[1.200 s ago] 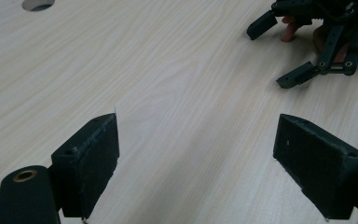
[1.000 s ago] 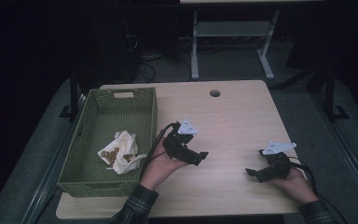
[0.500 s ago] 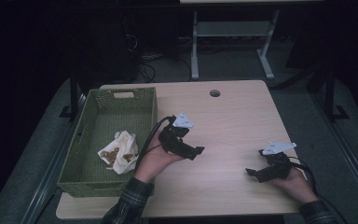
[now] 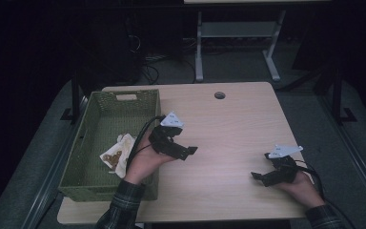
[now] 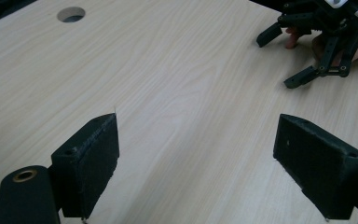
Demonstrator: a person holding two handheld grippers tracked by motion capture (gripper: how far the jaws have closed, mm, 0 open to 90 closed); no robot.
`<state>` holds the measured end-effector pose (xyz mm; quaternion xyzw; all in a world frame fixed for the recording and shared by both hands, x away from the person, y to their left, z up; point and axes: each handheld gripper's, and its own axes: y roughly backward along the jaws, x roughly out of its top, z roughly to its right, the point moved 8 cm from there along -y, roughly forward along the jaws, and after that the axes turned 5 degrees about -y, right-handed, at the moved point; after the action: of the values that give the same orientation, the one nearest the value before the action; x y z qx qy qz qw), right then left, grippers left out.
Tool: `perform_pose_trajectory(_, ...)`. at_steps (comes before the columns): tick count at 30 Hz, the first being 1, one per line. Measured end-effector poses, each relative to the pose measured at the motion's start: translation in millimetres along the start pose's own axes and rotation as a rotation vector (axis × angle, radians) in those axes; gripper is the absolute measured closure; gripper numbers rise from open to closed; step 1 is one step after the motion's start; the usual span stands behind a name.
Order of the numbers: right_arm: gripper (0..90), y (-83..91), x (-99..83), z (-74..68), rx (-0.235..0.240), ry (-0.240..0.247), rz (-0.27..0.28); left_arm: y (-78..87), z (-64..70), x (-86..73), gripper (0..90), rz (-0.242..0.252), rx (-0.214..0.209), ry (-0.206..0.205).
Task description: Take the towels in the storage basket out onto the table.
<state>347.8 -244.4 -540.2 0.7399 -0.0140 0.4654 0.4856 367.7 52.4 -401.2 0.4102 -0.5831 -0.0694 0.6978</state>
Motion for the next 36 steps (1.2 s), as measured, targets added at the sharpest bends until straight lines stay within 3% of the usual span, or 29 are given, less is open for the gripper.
perform_pose_trajectory(22,2.8,-0.1,0.0,0.0,0.000,0.000,0.001,42.9,-34.3,-22.1,13.7,0.045,0.068,0.075)
perform_pose_trajectory(29,2.8,0.0,0.0,0.0,0.000,0.000,0.000,54.4,-42.8,-30.6,13.7,0.040,0.088,0.070)
perform_pose_trajectory(36,2.8,0.0,0.0,0.0,0.000,0.000,0.000,67.3,-51.9,-38.0,13.7,0.043,0.120,0.090)
